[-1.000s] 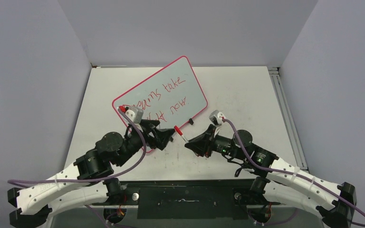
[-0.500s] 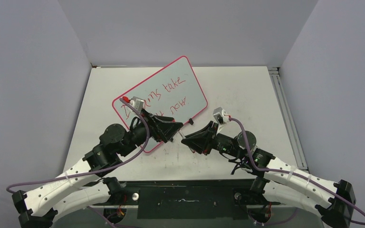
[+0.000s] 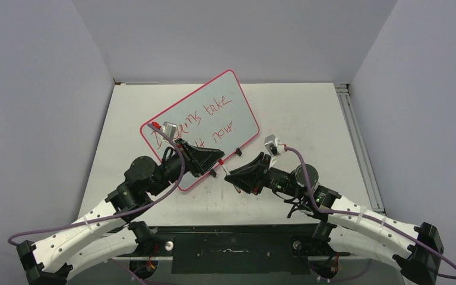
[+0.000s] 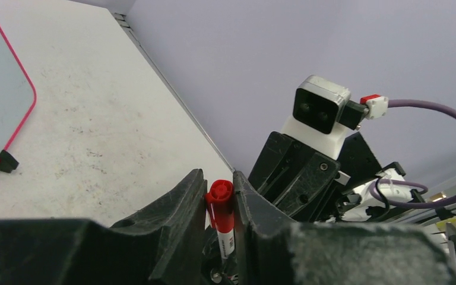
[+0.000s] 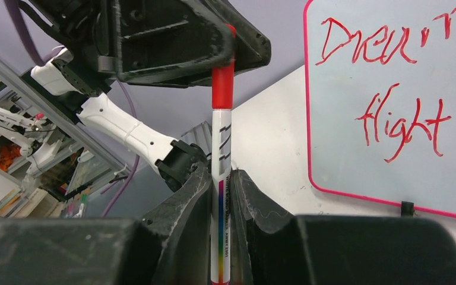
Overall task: Write a sentence on the whiteboard
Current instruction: Close the whiteboard marker at the center of the board.
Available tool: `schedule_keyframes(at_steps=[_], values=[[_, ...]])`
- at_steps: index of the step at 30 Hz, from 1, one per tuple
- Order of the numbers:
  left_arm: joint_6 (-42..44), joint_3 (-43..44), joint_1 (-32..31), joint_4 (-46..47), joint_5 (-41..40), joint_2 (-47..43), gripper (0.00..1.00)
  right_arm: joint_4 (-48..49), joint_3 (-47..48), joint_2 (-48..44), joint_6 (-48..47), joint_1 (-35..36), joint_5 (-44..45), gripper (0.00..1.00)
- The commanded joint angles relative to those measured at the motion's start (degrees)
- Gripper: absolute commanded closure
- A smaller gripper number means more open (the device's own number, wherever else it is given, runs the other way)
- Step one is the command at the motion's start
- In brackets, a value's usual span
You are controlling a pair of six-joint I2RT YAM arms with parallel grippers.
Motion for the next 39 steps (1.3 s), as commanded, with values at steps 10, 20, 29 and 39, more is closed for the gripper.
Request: schedule_keyframes(at_steps=[10,20,29,39], values=[[-1.65,-2.84,0.37,4.63,2.48,-0.83,1.0,2.58,0.78,-1.59,-0.31,0.5,8.07,0.95],[-2.69,-5.95,0.13,4.98,5.34,-0.86,1.0,2.36,1.78,-2.88,-2.21,0.55,14.75,0.95],[-2.87,-7.3,-2.86,5.77,4.71,-0.36,1.0,3.19,3.53,-1.06,-3.63,0.48,17.02,0.95],[-2.78,-9.1,-7.75,6.08,2.33,-0.13,1.0,5.36,4.49,-0.38,-4.93,0.35,19.77,0.95]])
